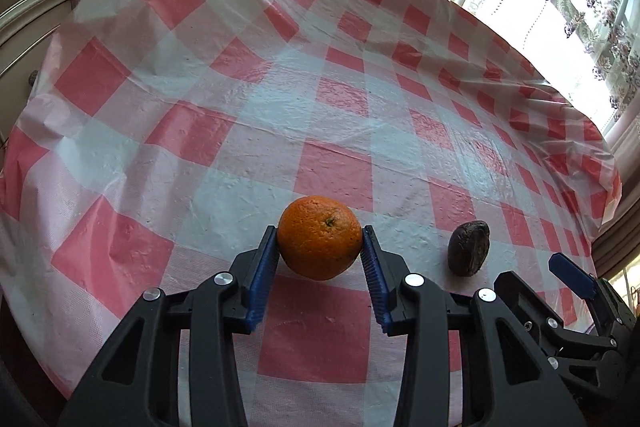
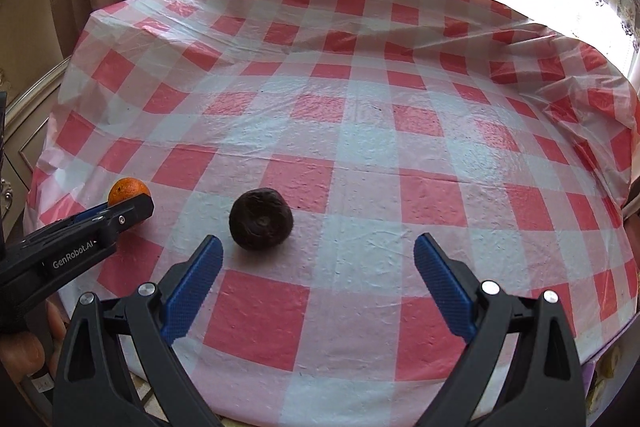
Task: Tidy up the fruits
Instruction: 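Grasp the orange with the left gripper while the right grasps the dark fruit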
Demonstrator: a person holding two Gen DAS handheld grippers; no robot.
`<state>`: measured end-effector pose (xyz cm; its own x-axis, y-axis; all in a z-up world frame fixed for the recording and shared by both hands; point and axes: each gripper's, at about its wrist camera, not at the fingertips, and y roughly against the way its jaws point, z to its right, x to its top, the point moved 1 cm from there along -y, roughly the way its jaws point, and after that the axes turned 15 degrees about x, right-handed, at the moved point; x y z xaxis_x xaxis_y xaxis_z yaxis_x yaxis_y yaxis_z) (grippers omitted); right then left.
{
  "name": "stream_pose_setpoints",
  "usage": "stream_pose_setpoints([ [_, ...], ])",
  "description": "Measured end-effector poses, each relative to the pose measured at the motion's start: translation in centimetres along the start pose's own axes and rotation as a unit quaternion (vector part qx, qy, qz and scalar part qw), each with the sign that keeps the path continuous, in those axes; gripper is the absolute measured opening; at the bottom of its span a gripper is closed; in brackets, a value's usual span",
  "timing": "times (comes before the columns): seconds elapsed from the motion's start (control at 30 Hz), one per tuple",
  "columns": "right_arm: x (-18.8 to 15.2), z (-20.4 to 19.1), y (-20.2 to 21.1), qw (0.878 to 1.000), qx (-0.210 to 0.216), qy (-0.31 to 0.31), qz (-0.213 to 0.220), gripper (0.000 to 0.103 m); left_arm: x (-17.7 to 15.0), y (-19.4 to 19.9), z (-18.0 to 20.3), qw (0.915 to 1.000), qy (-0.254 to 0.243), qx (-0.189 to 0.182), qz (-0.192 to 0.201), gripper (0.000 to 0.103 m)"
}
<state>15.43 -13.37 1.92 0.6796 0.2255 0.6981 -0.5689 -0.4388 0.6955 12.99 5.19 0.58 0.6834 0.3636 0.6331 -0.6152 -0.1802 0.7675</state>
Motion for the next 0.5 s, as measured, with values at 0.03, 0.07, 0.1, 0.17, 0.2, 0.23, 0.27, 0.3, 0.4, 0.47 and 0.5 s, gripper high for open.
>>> stream_pose_setpoints([
  [0.03,0.2,-0.6,-0.5,1.000,0.001,0.011,-0.004,0.097,0.1,0.0,-0.2,1.0000,0.003,0.002,0.001,0.039],
  [0.07,0.3,-1.1,-0.9,1.000,0.001,0.021,-0.009,0.097,0.1,0.0,-0.4,1.0000,0.005,0.003,0.001,0.039],
  [0.1,0.5,-1.5,-1.4,1.000,-0.001,0.028,-0.013,0.097,0.1,-0.1,-0.5,1.0000,0.007,0.003,0.001,0.039],
  [0.17,0.8,-2.0,-2.2,0.999,-0.003,0.036,-0.016,0.097,0.0,-0.1,-0.6,1.0000,0.007,0.002,0.001,0.039],
  [0.2,1.0,-2.2,-2.5,0.999,-0.002,0.039,-0.017,0.097,0.0,0.0,-0.6,1.0000,0.008,0.003,0.002,0.039],
  [0.23,1.2,-2.4,-2.9,0.999,-0.002,0.043,-0.020,0.096,0.0,0.0,-0.6,0.9999,0.010,0.003,0.003,0.039],
  [0.27,1.3,-2.6,-3.3,0.999,-0.001,0.046,-0.022,0.095,0.0,0.0,-0.7,0.9999,0.011,0.003,0.003,0.039],
  [0.3,1.4,-2.8,-3.6,0.998,-0.001,0.050,-0.024,0.090,0.0,-0.1,-0.7,0.9999,0.011,0.003,0.003,0.039],
  [0.4,1.5,-3.0,-4.3,0.998,0.001,0.051,-0.031,0.081,0.0,-0.1,-0.7,0.9999,0.011,0.003,0.003,0.039],
  [0.47,1.6,-2.7,-4.5,0.998,0.006,0.046,-0.034,0.071,-0.1,-0.1,-0.8,0.9999,0.011,0.004,0.003,0.039],
  [0.5,1.6,-2.6,-4.6,0.998,0.009,0.041,-0.038,0.062,-0.1,-0.1,-0.7,0.9999,0.010,0.004,0.004,0.039],
])
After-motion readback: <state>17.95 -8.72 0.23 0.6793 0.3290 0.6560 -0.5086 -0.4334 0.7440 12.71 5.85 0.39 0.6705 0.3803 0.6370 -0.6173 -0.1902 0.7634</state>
